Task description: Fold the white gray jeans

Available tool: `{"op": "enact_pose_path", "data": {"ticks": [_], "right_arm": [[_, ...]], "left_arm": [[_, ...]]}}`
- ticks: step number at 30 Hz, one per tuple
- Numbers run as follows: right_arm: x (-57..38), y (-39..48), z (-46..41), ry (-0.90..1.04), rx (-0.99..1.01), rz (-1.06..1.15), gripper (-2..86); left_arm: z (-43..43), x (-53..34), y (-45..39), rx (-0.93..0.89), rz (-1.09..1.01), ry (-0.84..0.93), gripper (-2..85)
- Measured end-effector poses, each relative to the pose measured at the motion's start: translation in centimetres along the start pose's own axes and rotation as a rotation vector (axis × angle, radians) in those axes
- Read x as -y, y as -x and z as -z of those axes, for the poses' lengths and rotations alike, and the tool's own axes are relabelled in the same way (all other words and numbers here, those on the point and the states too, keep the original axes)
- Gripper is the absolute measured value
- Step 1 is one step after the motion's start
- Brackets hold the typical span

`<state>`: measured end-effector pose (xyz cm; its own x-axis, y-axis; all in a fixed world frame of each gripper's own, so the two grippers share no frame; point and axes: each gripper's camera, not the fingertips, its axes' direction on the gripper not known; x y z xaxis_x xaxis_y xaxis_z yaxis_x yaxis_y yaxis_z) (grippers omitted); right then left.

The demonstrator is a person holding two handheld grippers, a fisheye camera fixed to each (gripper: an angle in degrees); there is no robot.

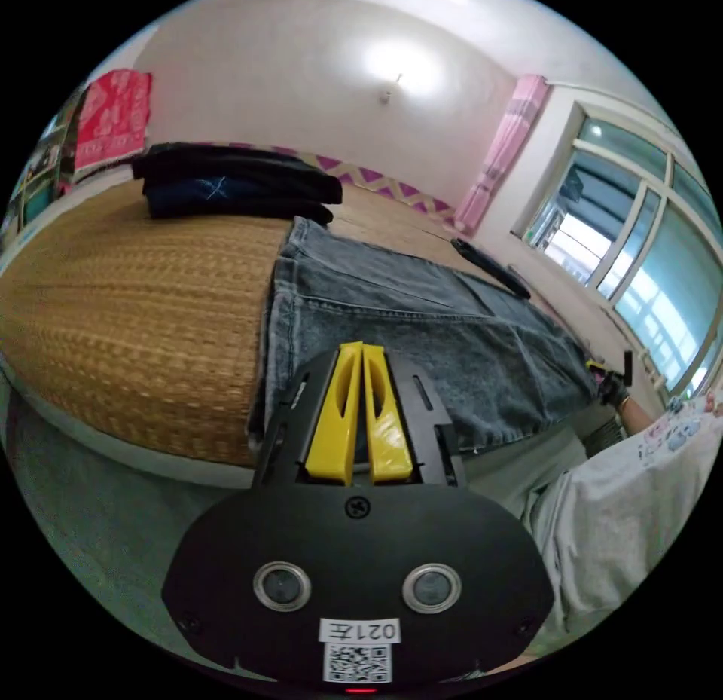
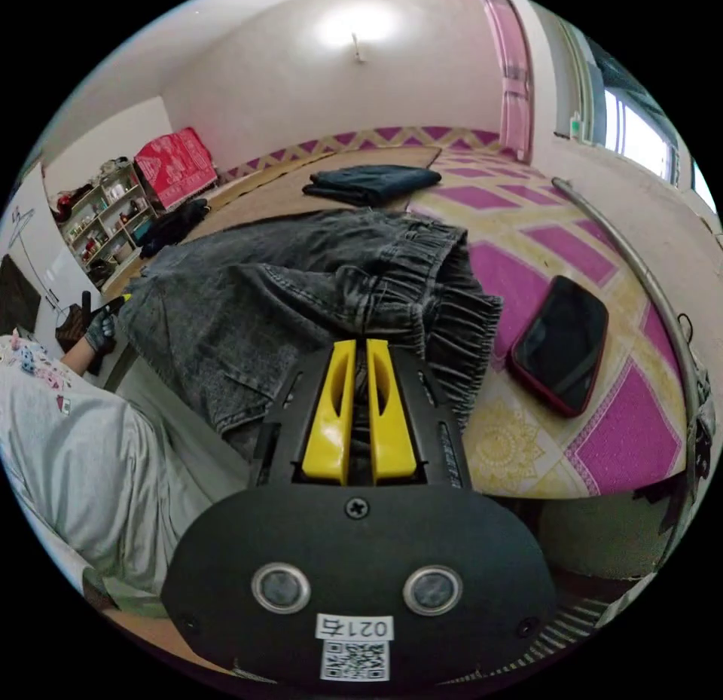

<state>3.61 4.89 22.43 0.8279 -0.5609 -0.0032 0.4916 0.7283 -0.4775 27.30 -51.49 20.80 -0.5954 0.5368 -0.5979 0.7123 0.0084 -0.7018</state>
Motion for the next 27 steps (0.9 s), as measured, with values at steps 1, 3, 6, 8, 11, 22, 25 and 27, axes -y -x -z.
{"op": "enact_pose_path", "data": {"ticks": [1,3,6,8,11,22,25,27], "right_arm": [[-0.1,-0.1,0.2,0.025,0.0,-0.008,1.4],[0.5,0.2,0.6,0.092,-0.019,-0.023,0.7],[2.4,1.1,2.7,0.079,-0.038,-0.024,-0.2],[3.6,1.5,3.9,-0.05,-0.056,-0.012,-0.4],[4.5,0.5,-1.2,0.147,-0.129,-0.006,-0.7],[-8.5,-3.4,10.4,-0.238,0.002,-0.438,1.0],[-16.7,-5.3,12.8,-0.344,0.009,-0.645,3.3],[-21.0,-6.3,13.1,-0.377,0.044,-0.734,5.0]], "left_arm": [[0.8,-0.4,0.5,-0.016,0.034,-0.006,-0.7],[1.9,-0.7,0.6,-0.011,0.047,0.012,-0.8],[3.3,-0.6,0.4,0.012,0.022,0.05,-0.9],[4.2,-0.4,0.4,-0.01,-0.007,0.024,-0.9],[4.5,0.1,1.6,0.031,0.029,0.042,-1.0],[15.7,-5.8,3.5,-0.013,0.164,-0.309,-0.1],[17.7,-9.6,4.4,0.041,0.328,-0.349,4.7],[17.8,-11.5,5.2,0.044,0.428,-0.334,7.3]]}}
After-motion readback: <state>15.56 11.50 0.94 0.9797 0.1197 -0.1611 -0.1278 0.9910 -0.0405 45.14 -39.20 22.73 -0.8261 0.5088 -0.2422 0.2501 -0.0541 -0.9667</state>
